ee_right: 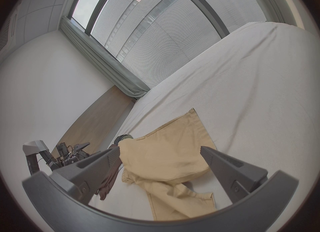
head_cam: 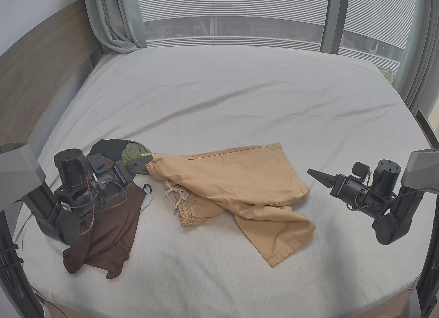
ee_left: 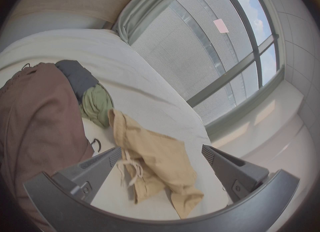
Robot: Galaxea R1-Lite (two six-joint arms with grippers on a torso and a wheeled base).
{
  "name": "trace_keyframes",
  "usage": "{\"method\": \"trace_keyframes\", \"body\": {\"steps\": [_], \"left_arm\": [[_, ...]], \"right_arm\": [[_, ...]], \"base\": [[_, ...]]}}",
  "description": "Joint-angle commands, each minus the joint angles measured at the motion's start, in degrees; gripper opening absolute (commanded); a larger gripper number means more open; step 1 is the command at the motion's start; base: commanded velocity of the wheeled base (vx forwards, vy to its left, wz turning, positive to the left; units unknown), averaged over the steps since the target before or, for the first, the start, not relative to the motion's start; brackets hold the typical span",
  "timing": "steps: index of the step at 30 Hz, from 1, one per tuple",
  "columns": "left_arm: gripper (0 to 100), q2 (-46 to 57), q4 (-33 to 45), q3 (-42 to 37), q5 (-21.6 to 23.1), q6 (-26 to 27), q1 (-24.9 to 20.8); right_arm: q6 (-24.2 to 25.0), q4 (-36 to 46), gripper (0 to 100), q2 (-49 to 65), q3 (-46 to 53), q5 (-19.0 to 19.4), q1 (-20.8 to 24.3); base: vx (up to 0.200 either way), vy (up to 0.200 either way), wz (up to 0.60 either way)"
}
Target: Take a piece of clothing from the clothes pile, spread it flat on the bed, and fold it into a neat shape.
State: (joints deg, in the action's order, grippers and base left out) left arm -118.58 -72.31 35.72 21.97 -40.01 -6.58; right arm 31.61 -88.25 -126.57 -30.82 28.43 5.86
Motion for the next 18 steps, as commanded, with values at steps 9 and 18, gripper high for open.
{"method": "trace_keyframes", "body": {"steps": [9,18], "left_arm": [[100,-2.6,-12.5,-13.2,5.6,5.0,-3.0],[100,-12.1,-16.5,-13.9,5.3,8.7,-6.2]], "right_arm": [[-1.8,-0.2,100,2.2,3.7,0.0,0.9],[-1.7,-0.2,100,2.2,3.0,0.0,0.4]], "base": [[0.000,0.000,0.00],[0.000,0.000,0.00]]}}
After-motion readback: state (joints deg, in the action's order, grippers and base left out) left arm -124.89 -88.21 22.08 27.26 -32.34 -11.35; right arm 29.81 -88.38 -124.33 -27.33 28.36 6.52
